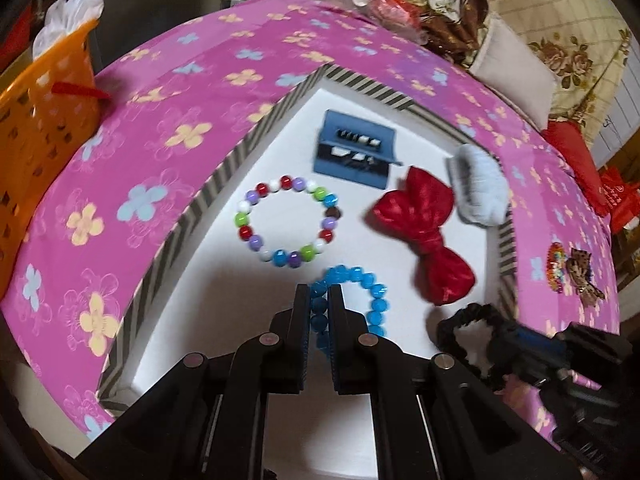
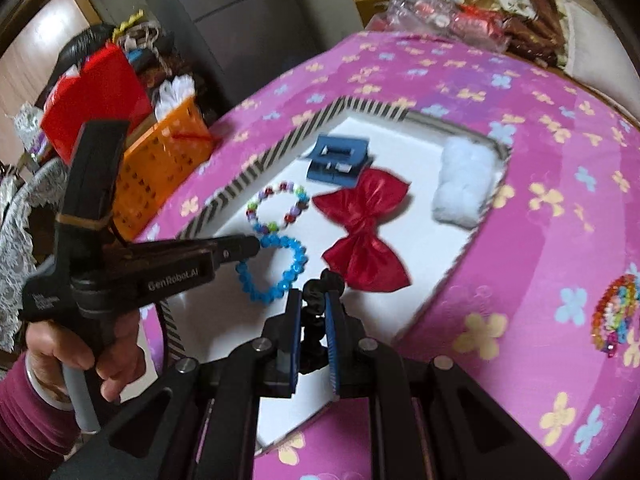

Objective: Organize jewelry
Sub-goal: 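Carry the blue bracelet and black scrunchie into the white tray and open both grippers, then move both grippers back toward the remaining bracelets and leopard-print clip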

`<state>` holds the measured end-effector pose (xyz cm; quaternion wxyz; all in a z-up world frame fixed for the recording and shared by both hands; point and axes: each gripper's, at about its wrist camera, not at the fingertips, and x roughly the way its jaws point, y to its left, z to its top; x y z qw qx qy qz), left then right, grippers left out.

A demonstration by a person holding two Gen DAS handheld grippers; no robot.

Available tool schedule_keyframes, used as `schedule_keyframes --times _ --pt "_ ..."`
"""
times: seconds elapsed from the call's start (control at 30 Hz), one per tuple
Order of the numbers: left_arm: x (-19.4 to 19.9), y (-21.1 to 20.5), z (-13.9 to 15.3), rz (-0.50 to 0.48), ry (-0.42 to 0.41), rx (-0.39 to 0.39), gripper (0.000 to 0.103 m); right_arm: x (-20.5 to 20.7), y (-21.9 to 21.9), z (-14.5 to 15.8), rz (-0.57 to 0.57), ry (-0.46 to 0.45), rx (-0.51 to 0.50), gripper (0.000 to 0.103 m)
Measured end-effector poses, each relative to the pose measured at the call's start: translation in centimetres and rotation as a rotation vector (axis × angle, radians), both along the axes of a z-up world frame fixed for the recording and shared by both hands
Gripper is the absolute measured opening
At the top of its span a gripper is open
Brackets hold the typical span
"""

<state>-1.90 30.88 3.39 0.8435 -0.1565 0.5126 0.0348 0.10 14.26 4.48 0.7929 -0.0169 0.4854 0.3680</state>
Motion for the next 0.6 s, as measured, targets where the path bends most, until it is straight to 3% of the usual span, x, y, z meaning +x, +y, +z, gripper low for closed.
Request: schedule_keyframes --times 0.13,0.27,0.47,0.6 --pt "0.3 0.0 -0.7 0.004 0.013 -0.006 0.001 -0.2 1.8 -1.8 0.028 0.008 -0.052 0.011" --pt "0.9 -0.4 -1.1 0.002 0.021 -0.007 0.001 0.3 2.4 -2.9 -0.012 -0.047 -0.158 0.011" --pt "2.1 -0.9 -1.3 0.009 0.021 -0.02 0.001 2.6 2.6 -3.3 -0.063 -0.072 -0.179 0.011" --pt "2.4 -0.9 -1.3 0.01 0.026 -0.022 0.002 3.6 2.1 -3.3 -0.086 -0.05 -0.139 0.013"
